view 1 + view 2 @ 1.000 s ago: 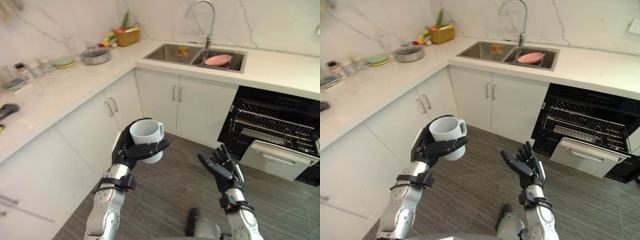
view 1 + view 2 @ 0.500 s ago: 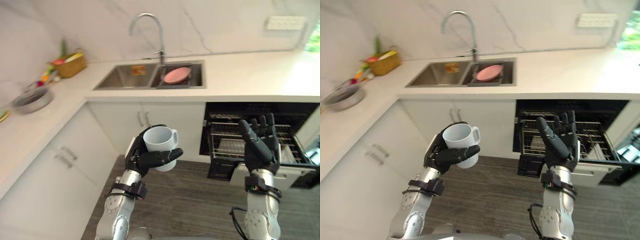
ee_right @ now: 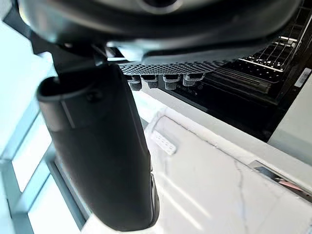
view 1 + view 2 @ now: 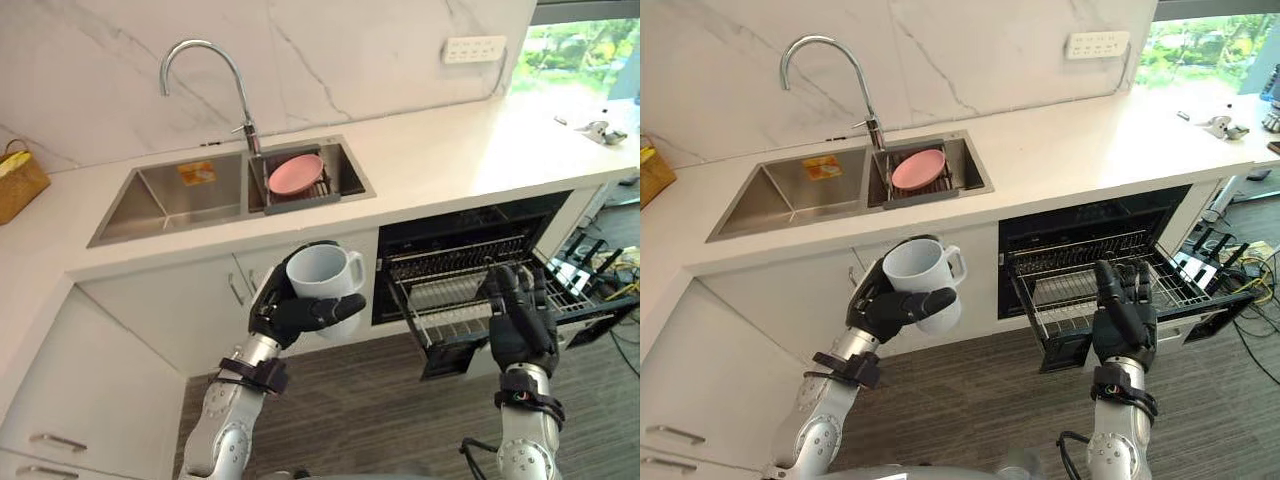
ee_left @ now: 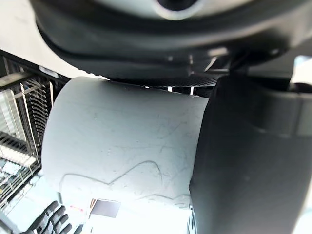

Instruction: Walk over to the sink, pick up the cup, carry it to the dishwasher, place the cup inside the dishwasher, then close the dishwasher door

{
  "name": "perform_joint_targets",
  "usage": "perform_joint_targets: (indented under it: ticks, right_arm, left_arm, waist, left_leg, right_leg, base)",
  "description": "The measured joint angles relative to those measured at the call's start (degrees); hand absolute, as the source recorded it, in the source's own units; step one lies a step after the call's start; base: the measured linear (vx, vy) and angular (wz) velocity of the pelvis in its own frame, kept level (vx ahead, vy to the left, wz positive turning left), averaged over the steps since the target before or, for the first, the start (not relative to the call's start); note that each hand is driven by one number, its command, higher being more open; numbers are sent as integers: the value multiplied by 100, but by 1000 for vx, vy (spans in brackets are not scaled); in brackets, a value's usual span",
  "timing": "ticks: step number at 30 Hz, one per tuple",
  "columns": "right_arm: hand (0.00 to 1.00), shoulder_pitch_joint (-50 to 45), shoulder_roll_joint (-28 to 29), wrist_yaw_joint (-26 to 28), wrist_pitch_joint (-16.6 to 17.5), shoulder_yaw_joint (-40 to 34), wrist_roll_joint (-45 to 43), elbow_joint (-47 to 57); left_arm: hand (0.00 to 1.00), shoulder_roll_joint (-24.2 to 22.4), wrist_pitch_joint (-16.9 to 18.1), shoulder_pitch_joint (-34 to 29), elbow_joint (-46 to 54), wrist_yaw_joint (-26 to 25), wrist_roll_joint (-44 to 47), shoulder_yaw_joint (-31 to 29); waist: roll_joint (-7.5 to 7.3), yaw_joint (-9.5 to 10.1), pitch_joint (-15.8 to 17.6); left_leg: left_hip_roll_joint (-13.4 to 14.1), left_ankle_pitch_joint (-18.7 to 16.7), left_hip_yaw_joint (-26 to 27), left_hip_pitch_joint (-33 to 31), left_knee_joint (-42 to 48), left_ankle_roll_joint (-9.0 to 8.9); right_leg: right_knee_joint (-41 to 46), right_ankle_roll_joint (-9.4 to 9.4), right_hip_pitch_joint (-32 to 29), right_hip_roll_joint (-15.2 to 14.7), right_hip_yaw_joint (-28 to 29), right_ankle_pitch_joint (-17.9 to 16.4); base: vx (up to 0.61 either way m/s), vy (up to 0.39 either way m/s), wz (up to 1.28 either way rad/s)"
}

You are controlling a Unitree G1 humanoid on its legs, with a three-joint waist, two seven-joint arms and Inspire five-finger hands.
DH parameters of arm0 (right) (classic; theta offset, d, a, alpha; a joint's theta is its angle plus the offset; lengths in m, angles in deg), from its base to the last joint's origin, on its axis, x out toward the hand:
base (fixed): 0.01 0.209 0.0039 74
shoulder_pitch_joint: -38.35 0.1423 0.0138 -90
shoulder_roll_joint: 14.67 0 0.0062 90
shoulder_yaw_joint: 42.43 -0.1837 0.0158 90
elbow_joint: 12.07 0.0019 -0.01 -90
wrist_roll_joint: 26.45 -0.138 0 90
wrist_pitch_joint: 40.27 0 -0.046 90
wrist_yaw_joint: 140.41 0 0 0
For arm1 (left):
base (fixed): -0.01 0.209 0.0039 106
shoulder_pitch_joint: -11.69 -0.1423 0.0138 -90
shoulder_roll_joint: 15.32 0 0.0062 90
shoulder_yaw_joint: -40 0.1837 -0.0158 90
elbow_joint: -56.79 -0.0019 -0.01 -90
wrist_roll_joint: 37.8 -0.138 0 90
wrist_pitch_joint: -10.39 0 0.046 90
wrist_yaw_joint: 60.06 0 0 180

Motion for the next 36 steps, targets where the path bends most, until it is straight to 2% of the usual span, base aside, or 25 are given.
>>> perform_joint_targets:
  ticks: [1, 2, 3, 5, 6, 8, 9, 10, 12, 15, 18, 20, 21, 22, 23, 24, 25, 27, 29, 30, 31, 32, 33, 34, 36]
  right_arm:
    - [100, 80, 45, 1, -2, 56, 0, -28]
    - [100, 95, 60, 2, -3, 91, 1, -32]
    - [100, 131, 60, 49, -21, 165, 1, -32]
    - [100, 158, 60, 159, -70, 197, 1, -29]
    - [100, 170, 58, 170, -70, 194, 0, -29]
    - [100, 183, 43, 168, -72, 208, 0, -26]
    - [100, 182, 40, 156, -86, 281, 6, -12]
    - [100, 172, -175, 104, -124, 314, 18, -16]
    - [100, 171, -261, 88, -130, 306, 26, -15]
    - [100, 97, -230, 146, -141, 306, 28, -15]
    - [100, -2, -139, 233, -165, 230, 26, 55]
    - [100, -150, -176, 334, -311, 228, 37, 156]
    - [100, -129, -171, 360, -310, 241, 56, 147]
    - [100, -112, -183, 360, -346, 240, 84, 135]
    - [100, -110, -201, 368, -370, 268, 114, 139]
    - [100, -98, -247, 373, -401, 331, 164, 154]
    - [100, -83, -278, 373, -418, 333, 252, 154]
    - [100, -31, -295, 435, -414, 406, 249, 156]
    - [100, 102, -363, 536, -418, 484, 247, 160]
    - [100, 147, -432, 592, -417, 508, 245, 181]
    - [100, 141, -539, 632, -424, 536, 246, 182]
    - [100, 132, -602, 639, -444, 552, 246, 181]
    - [100, 140, -730, 683, -494, 574, 247, 153]
    - [100, 128, -699, 689, -519, 590, 247, 148]
    - [100, 191, -575, 692, -538, 716, 248, 149]
  left_arm:
    - [0, 5, -1, 23, 58, -130, 15, -27]
    - [0, 7, -1, 41, 68, -159, 70, -55]
    - [0, 9, 0, 100, 82, -219, 178, -114]
    - [0, 67, 0, 217, 78, -292, 196, -266]
    - [0, 126, -3, 222, 77, -292, 196, -391]
    - [0, 176, -3, 214, 82, -295, 196, -549]
    - [0, 229, 2, 219, 114, -302, 211, -669]
    - [0, 36, -41, 190, 19, -361, 212, -696]
    - [0, -53, -46, 232, 37, -366, 214, -625]
    - [0, -80, -50, 317, 33, -315, 209, -332]
    - [0, -60, -63, 291, -35, -242, 204, -146]
    - [0, -26, -35, 177, -50, -244, 200, -160]
    - [0, -20, 3, 201, -71, -253, 204, -153]
    - [0, -15, 53, 201, -205, -272, 206, -102]
    - [0, -12, 52, 199, -288, -294, 203, -74]
    - [0, -5, 49, 197, -466, -309, 202, -15]
    - [0, -50, 41, 156, -588, -322, 200, 116]
    - [0, -68, 47, 48, -607, -261, 175, 247]
    - [0, -73, 49, 27, -604, -240, 111, 310]
    - [0, -108, 52, 29, -597, -243, 91, 312]
    - [0, -133, 68, 24, -575, -262, 91, 311]
    - [0, -137, 77, 18, -558, -279, 91, 308]
    - [0, -137, 89, -18, -515, -299, 92, 288]
    - [0, -70, 91, -16, -494, -309, 89, 274]
    - [0, 72, 95, -4, -430, -291, 92, 142]
  waist:
    - [56, -8, 5]
    - [71, -13, 18]
    - [88, 13, 41]
    - [114, 95, 106]
    - [109, 112, 125]
    - [43, 111, 157]
    - [-124, 106, 185]
    - [129, 78, 184]
    - [269, 70, 167]
    - [320, 60, 168]
    - [346, 11, 200]
    - [551, -18, 54]
    - [605, -11, 51]
    - [614, 37, 50]
    - [636, 61, 58]
    - [665, 88, 129]
    - [692, 146, 144]
    - [645, 161, 164]
    - [571, 205, 156]
    - [570, 202, 151]
    - [596, 212, 135]
    - [629, 227, 118]
    - [736, 279, 55]
    - [675, 239, 28]
    - [455, 247, 72]
  left_leg:
    - [83, -41, 221, 138, -93, 52]
    - [160, -62, 335, 175, -140, 74]
    - [296, -126, 548, 215, -218, 62]
    - [519, -225, 873, 251, -284, 3]
    - [577, -283, 1058, 358, -317, -77]
    - [577, -451, 1309, 589, -218, -285]
    - [510, -656, 1385, 673, 22, -470]
    - [674, -789, 1293, 682, 104, -574]
    - [787, -820, 1318, 665, 107, -611]
    - [928, -764, 1279, 770, -69, -705]
    - [1034, -1120, 1273, 999, 133, -775]
    - [1343, -1542, 1300, 1047, 752, -858]
    - [1447, -1596, 1268, 919, 1248, -892]
    - [1729, -1467, 1164, 437, 2500, -660]
    - [1857, -1243, 1050, 167, 3102, -536]
    - [2096, -934, 709, -316, 4090, -748]
    - [2142, -1055, 630, -543, 4366, -906]
    - [1996, -1150, 668, -751, 3852, -742]
    - [1676, -1143, 634, -828, 2489, -666]
    - [1511, -882, 522, -833, 1457, -664]
    - [1391, -278, 265, -837, 581, -678]
    - [1367, 222, 122, -858, 321, -706]
    - [1358, 1024, -139, -916, 377, -955]
    - [1228, 646, -246, -877, 479, -1114]
    - [966, 392, -101, -863, 541, -1003]
  right_leg:
    - [-8, -97, -42, -77, -272, 147]
    - [-99, -165, -44, -90, -407, -80]
    - [-540, -166, -109, 23, -693, -540]
    - [-1469, -167, -283, 315, -987, -677]
    - [-2040, -236, -386, 400, -1173, -537]
    - [-2932, -433, -396, 527, -1476, 157]
    - [-3312, -681, -383, 571, -1463, 1164]
    - [-3226, -678, -367, 749, -1488, 1117]
    - [-3306, -692, -370, 894, -1489, 974]
    - [-3272, -738, -358, 1077, -1534, 828]
    - [-2427, -673, -388, 943, -1495, 169]
    - [-1700, -691, -370, 977, -1474, -610]
    - [-1602, -664, -372, 967, -1462, -760]
    - [-1499, -642, -333, 968, -1436, -931]
    - [-1522, -689, -254, 978, -1412, -952]
    - [-1655, -688, 0, 994, -1418, -1003]
    - [-1822, -639, 279, 999, -1408, -989]
    - [-2149, -507, 637, 946, -1347, -912]
    - [-2447, -342, 791, 800, -1184, -807]
    - [-2560, -241, 852, 692, -1094, -749]
    - [-2594, -153, 856, 625, -976, -716]
    - [-2608, -78, 849, 630, -915, -726]
    - [-2618, 175, 837, 654, -705, -807]
    - [-2627, 250, 839, 521, -600, -836]
    - [-2651, 366, 787, 241, -423, -839]
  base:
    - [141, 95, -100]
    - [121, 63, -108]
    - [87, 27, -111]
    - [87, -13, -103]
    - [107, -45, -77]
    - [197, -91, -68]
    - [268, -121, -49]
    - [242, -109, -40]
    - [199, -58, -19]
    - [190, -55, -8]
    - [114, -47, 3]
    - [224, -69, 3]
    - [310, -75, -5]
    - [251, -85, -10]
    - [282, -112, -9]
    - [266, -71, -9]
    - [271, -33, -9]
    - [310, 19, -27]
    - [319, 97, -43]
    - [234, 183, -39]
    - [220, 217, -41]
    - [218, 251, -61]
    - [218, 302, -48]
    - [208, 323, -42]
    - [125, 315, -15]
